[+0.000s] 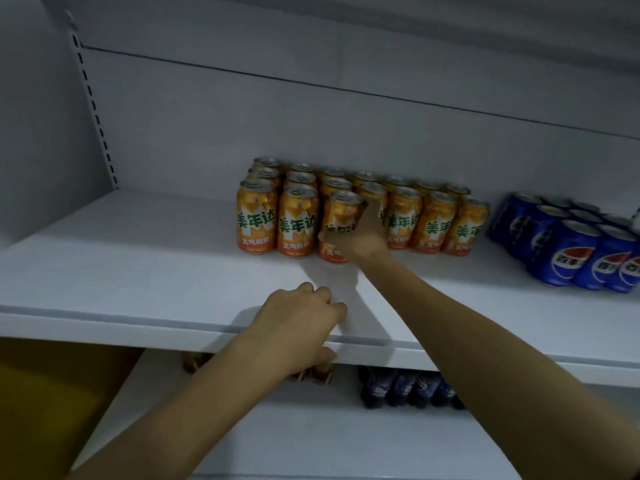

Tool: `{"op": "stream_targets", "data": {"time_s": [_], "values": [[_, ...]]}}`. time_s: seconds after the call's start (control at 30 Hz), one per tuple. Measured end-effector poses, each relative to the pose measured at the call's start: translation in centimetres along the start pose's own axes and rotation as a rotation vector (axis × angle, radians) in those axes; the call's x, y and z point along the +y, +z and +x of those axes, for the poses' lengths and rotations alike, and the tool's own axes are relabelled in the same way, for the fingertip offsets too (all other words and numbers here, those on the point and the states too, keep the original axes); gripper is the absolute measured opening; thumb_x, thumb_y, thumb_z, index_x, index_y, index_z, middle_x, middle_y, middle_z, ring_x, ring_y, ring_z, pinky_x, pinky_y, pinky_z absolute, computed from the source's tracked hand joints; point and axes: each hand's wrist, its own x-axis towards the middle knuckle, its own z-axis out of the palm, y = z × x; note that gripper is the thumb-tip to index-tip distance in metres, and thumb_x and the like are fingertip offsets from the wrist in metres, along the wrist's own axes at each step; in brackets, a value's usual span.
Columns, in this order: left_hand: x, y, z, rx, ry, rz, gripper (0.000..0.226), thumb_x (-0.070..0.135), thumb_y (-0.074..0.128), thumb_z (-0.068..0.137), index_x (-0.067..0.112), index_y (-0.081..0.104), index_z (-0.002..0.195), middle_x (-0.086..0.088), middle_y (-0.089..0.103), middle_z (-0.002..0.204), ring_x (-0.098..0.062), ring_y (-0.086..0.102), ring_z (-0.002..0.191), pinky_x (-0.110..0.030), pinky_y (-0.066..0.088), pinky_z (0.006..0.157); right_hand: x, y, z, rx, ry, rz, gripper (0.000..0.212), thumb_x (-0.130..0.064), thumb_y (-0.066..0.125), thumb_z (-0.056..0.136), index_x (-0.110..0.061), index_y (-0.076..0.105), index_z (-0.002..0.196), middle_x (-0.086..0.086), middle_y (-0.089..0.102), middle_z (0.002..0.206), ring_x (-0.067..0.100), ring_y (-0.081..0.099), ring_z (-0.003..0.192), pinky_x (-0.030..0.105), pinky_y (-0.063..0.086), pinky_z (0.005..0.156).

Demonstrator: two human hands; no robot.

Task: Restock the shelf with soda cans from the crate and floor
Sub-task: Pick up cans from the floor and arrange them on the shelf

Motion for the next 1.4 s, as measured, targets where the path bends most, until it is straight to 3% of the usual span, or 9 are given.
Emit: {"op": "stream_targets", "data": {"time_s": [0.2, 0.43, 0.6, 0.7, 0.77, 0.97, 1.17, 1.3, 1.4], "values": [[0.0, 0.3, 0.3, -0.022, 0.014, 0.018, 0.048, 0.041, 0.057, 0.089, 0.024, 0.045, 0.133, -0.003, 0.049, 0.124, -0.024, 0.044, 0.112, -0.033, 0.036, 0.072, 2.1, 1.8, -0.6, 0.037, 0.033, -0.028, 0.084, -0.025, 0.077, 0.076, -0.009, 0.027, 0.141, 0.013, 0.054, 0.131, 0.033, 0.054, 0.118, 0.042, 0.049, 0.093], [0.1, -0.1, 0.4, -0.039, 0.021, 0.024, 0.047, 0.045, 0.056, 0.089, 0.026, 0.046, 0.131, -0.001, 0.049, 0.123, -0.022, 0.046, 0.111, -0.032, 0.038, 0.073, 1.4, 2.4, 0.1, -0.005, 0.059, -0.101, 0.097, -0.028, 0.078, 0.075, -0.008, 0.016, 0.147, 0.015, 0.046, 0.138, 0.032, 0.047, 0.126, 0.039, 0.045, 0.097], [-0.2, -2.1, 1.5, 0.027, -0.045, -0.056, 0.064, 0.065, 0.054, 0.082, 0.033, 0.042, 0.136, 0.007, 0.051, 0.133, -0.017, 0.05, 0.117, -0.034, 0.047, 0.085, 2.1, -1.6, -0.6, -0.202, 0.019, -0.229, 0.082, -0.04, 0.077, 0.075, -0.009, 0.036, 0.139, 0.011, 0.051, 0.137, 0.029, 0.05, 0.124, 0.038, 0.045, 0.099], [1.8, -4.2, 4.8, 0.103, -0.071, 0.001, 0.063, 0.06, 0.053, 0.085, 0.028, 0.04, 0.138, 0.002, 0.055, 0.127, -0.019, 0.053, 0.111, -0.032, 0.044, 0.072, 3.2, -7.9, -1.8, -0.384, 0.033, -0.518, 0.076, -0.041, 0.075, 0.078, -0.012, 0.042, 0.14, 0.008, 0.049, 0.139, 0.027, 0.048, 0.125, 0.032, 0.043, 0.097], [4.9, -5.0, 7.0, 0.091, -0.058, 0.043, 0.063, 0.058, 0.054, 0.086, 0.026, 0.039, 0.138, 0.0, 0.056, 0.124, -0.021, 0.054, 0.108, -0.032, 0.044, 0.068, 4.5, -13.3, -3.3, -0.404, 0.111, -0.609, 0.074, -0.041, 0.074, 0.079, -0.01, 0.043, 0.139, 0.009, 0.048, 0.14, 0.026, 0.047, 0.126, 0.032, 0.042, 0.098], [21.0, -5.1, 11.6, 0.122, 0.109, -0.022, 0.066, 0.057, 0.055, 0.086, 0.026, 0.036, 0.141, -0.002, 0.051, 0.136, -0.025, 0.049, 0.121, -0.038, 0.046, 0.087, 13.0, -29.7, -10.2, -0.24, 0.31, -0.675, 0.075, -0.043, 0.072, 0.081, -0.01, 0.038, 0.14, 0.01, 0.042, 0.143, 0.028, 0.044, 0.127, 0.037, 0.04, 0.101], [39.5, -0.4, 13.1, 0.139, 0.362, -0.15, 0.057, 0.054, 0.054, 0.087, 0.027, 0.04, 0.136, 0.001, 0.054, 0.128, -0.023, 0.052, 0.115, -0.036, 0.044, 0.076, 24.4, -42.6, -21.7, -0.092, 0.555, -0.645, 0.072, -0.039, 0.072, 0.083, -0.005, 0.04, 0.138, 0.015, 0.045, 0.142, 0.031, 0.044, 0.127, 0.036, 0.039, 0.099], [48.9, 7.8, 10.7, -0.057, 0.467, -0.174, 0.06, 0.054, 0.053, 0.088, 0.026, 0.037, 0.139, 0.0, 0.052, 0.131, -0.024, 0.05, 0.118, -0.035, 0.044, 0.079, 34.0, -45.8, -30.8, -0.128, 0.779, -0.625, 0.076, -0.041, 0.073, 0.081, -0.004, 0.039, 0.139, 0.015, 0.045, 0.142, 0.031, 0.046, 0.127, 0.035, 0.041, 0.098], [52.6, 14.5, 8.1, -0.296, 0.479, -0.192, 0.058, 0.053, 0.055, 0.086, 0.024, 0.041, 0.134, 0.0, 0.052, 0.131, -0.023, 0.051, 0.118, -0.037, 0.047, 0.085, 40.2, -45.1, -37.5, -0.196, 0.94, -0.598, 0.075, -0.043, 0.072, 0.081, -0.004, 0.041, 0.138, 0.013, 0.051, 0.134, 0.029, 0.051, 0.12, 0.031, 0.043, 0.085]]}}
